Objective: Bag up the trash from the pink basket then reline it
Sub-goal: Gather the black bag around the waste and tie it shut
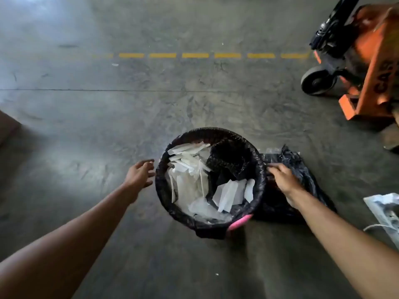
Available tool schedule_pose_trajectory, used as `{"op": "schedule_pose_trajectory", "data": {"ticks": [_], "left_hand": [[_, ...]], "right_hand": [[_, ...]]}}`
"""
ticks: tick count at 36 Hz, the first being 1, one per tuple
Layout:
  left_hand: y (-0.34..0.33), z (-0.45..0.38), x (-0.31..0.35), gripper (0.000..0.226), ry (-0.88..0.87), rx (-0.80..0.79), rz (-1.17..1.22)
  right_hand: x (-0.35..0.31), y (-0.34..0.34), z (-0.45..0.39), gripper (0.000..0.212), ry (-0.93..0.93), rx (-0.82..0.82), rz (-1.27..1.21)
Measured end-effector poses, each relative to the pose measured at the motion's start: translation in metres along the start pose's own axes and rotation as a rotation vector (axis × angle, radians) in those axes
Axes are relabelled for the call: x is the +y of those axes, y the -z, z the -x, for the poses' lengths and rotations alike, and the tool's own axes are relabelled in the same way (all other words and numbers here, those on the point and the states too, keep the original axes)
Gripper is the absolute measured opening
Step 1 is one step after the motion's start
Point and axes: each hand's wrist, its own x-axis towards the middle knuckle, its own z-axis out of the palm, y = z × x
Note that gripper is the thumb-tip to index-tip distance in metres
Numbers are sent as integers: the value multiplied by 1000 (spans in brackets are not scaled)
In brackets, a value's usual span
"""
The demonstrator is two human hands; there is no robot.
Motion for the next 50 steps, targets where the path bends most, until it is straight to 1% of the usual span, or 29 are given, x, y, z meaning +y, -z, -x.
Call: {"op": "schedule_pose_trajectory", "data": {"ticks": [2, 5, 7, 8, 9, 10, 12, 13, 14, 16, 17, 20, 22, 24, 26, 28, 30, 33, 35, 36, 39, 41, 42, 44, 45, 47, 48, 49, 50], "left_hand": [[-7, -17, -8, 28, 76, -103, 0], [-19, -38, -10, 46, 72, -347, 56], [-27, -41, -5, 43, 37, -437, 116], [-33, -44, -6, 45, 19, -471, 147], [-36, -46, -4, 44, -4, -475, 157], [-36, -53, -4, 40, -16, -499, 164], [-33, -60, -4, 36, -54, -491, 161], [-30, -62, -3, 37, -51, -474, 157], [-28, -65, -3, 40, -45, -466, 150], [-23, -64, -2, 42, -64, -397, 79], [-21, -62, 1, 40, -80, -347, 36], [-23, -61, 11, 35, -118, -212, -31], [-28, -54, 21, 38, -86, -211, -35], [-31, -52, 30, 48, -58, -239, -100], [-29, -58, 34, 52, -128, -177, -182], [-27, -68, 36, 49, -251, -50, -271], [-30, -72, 38, 54, -361, 59, -407], [-39, -73, 37, 60, -478, 256, -531], [-45, -70, 40, 54, -533, 365, -560], [-48, -67, 43, 51, -558, 387, -565], [-57, -61, 59, 43, -645, 402, -518], [-62, -59, 67, 46, -679, 380, -415], [-64, -58, 70, 50, -673, 354, -321], [-62, -51, 78, 54, -611, 264, -40], [-59, -47, 83, 52, -564, 220, 101], [-49, -40, 90, 46, -502, 178, 298], [-43, -37, 92, 44, -490, 168, 345], [-36, -34, 91, 44, -497, 147, 340], [-28, -32, 88, 45, -519, 109, 279]], "right_hand": [[7, -6, -16, 24, -82, -125, -64], [5, -13, -35, 44, -188, -353, -145], [-3, -14, -41, 56, -153, -467, -136], [-6, -17, -44, 56, -118, -523, -151], [-10, -14, -45, 50, -97, -546, -145], [-12, -12, -50, 49, -84, -591, -145], [-9, -4, -65, 83, -89, -637, -167], [-9, 0, -66, 92, -103, -584, -151], [-11, 2, -66, 85, -112, -566, -148], [-18, 2, -60, 41, -103, -537, -155], [-20, 3, -59, 28, -111, -499, -139], [-28, 3, -57, 31, -136, -503, -109], [-35, 1, -55, 29, -154, -515, -55], [-39, 0, -54, 37, -132, -468, 13], [-43, 0, -52, 30, -73, -377, 97], [-47, -3, -52, 28, 26, -177, 123], [-51, -7, -47, 28, 129, -8, 106], [-59, -13, -43, 25, 228, 100, 82], [-65, -18, -43, 20, 266, 142, 43], [-68, -21, -43, 19, 286, 159, 25], [-81, -30, -40, 16, 358, 199, -22], [-88, -35, -39, 20, 403, 168, -82], [-90, -36, -38, 24, 427, 140, -101], [-91, -35, -33, 24, 463, 52, -135], [-89, -33, -31, 23, 478, 19, -162], [-85, -25, -29, 21, 490, 15, -227], [-82, -19, -29, 21, 495, 27, -240], [-79, -11, -28, 19, 500, 23, -231], [-76, -2, -26, 16, 500, -6, -214]]}}
